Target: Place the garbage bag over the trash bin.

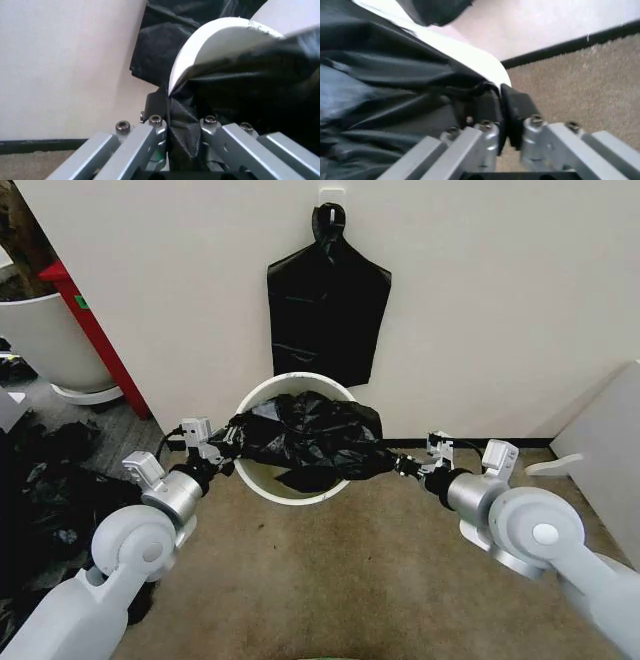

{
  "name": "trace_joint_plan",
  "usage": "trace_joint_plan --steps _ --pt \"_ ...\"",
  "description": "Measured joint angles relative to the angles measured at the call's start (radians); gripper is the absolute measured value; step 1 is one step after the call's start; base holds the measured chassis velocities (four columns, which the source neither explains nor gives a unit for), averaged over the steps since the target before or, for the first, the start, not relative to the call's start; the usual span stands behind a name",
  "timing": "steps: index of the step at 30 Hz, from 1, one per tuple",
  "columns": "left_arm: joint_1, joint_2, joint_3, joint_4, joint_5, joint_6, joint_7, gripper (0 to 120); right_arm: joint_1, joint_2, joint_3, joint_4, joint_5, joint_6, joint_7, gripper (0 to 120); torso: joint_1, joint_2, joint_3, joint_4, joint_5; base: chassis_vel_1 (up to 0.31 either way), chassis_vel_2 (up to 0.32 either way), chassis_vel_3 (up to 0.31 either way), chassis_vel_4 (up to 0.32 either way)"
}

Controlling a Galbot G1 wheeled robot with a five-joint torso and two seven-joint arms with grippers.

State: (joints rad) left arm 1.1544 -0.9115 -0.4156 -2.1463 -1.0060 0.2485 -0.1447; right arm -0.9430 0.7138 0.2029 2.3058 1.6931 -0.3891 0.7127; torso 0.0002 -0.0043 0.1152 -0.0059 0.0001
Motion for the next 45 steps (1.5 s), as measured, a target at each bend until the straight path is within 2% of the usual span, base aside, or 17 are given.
trace_joint_plan --steps 7,9,14,16,20,21,22,24,27,28,29,33,37,45 --pt "-0.012 -0.005 0.013 0.016 0.06 0.017 -0.047 4 0.026 -0.068 -0.003 0.154 -0.016 0.006 0.131 36 0.0 0.0 0.0 0.0 -0.0001 0.0 0.0 0.0 0.0" --pt "-0.015 -0.005 0.013 0.016 0.06 0.02 -0.058 4 0.023 -0.077 -0.003 0.169 -0.023 0.006 0.143 39 0.0 0.0 0.0 0.0 -0.0001 0.0 0.0 0.0 0.0" --pt "-0.029 -0.002 0.0 0.007 0.045 0.028 -0.107 4 0.002 -0.111 0.014 0.195 -0.074 -0.003 0.174 61 0.0 0.0 0.0 -0.0001 0.0002 0.0 0.0 0.0 0.0" --pt "-0.029 -0.001 -0.004 0.005 0.044 0.03 -0.107 4 0.002 -0.117 0.019 0.197 -0.077 -0.005 0.172 65 0.0 0.0 0.0 -0.0001 0.0002 0.0 0.0 0.0 0.0" --pt "-0.023 0.011 -0.018 -0.007 0.058 0.036 -0.089 4 0.041 -0.17 0.031 0.198 -0.151 -0.037 0.083 79 0.0 0.0 0.0 0.0 0.0002 0.0 0.0 0.0 0.0" --pt "-0.02 0.018 -0.021 -0.01 0.077 0.036 -0.072 4 0.065 -0.195 0.031 0.198 -0.188 -0.057 0.016 86 0.0 0.0 0.0 0.0 0.0 0.0 0.0 0.0 0.0" --pt "-0.02 0.018 -0.021 -0.01 0.077 0.036 -0.072 4 0.065 -0.195 0.031 0.198 -0.188 -0.057 0.016 86 0.0 0.0 0.0 0.0 0.0 0.0 0.0 0.0 0.0" --pt "-0.019 0.035 -0.022 -0.014 0.145 0.039 -0.022 4 0.114 -0.257 0.029 0.196 -0.298 -0.106 -0.197 98 0.0 0.0 0.0 0.0 -0.0001 0.0 0.0 0.0 0.0" --pt "-0.032 0.055 -0.02 -0.019 0.17 0.047 0.005 4 0.136 -0.317 0.019 0.192 -0.435 -0.128 -0.373 100 0.0 0.0 0.0 0.0 0.0 0.0 0.0 0.0 0.0" --pt "-0.032 0.055 -0.02 -0.019 0.17 0.047 0.005 4 0.136 -0.317 0.019 0.192 -0.435 -0.128 -0.373 100 0.0 0.0 0.0 0.0 0.0 0.0 0.0 0.0 0.0" --pt "-0.037 0.065 -0.02 -0.021 0.177 0.049 0.017 4 0.145 -0.345 0.014 0.187 -0.504 -0.128 -0.462 100 0.0 0.0 0.0 -0.0002 -0.0001 0.0 0.0 0.0 0.0" --pt "-0.061 0.087 -0.009 -0.029 0.182 0.057 0.035 4 0.181 -0.422 -0.011 0.164 -0.701 -0.107 -0.66 100 0.0 0.0 0.0 0.0002 0.0 0.0 0.0 0.0 0.0" --pt "-0.086 0.093 0.012 -0.037 0.184 0.066 0.041 4 0.192 -0.454 -0.016 0.156 -0.825 -0.088 -0.714 100 0.0 0.0 0.0 -0.0004 0.0001 0.0 0.0 0.0 0.0" --pt "-0.103 0.099 0.046 -0.062 0.19 0.08 0.044 4 0.189 -0.494 -0.024 0.154 -0.935 -0.065 -0.743 100 0.0 0.0 0.0 0.0001 0.0 0.0 0.0 0.0 0.0"
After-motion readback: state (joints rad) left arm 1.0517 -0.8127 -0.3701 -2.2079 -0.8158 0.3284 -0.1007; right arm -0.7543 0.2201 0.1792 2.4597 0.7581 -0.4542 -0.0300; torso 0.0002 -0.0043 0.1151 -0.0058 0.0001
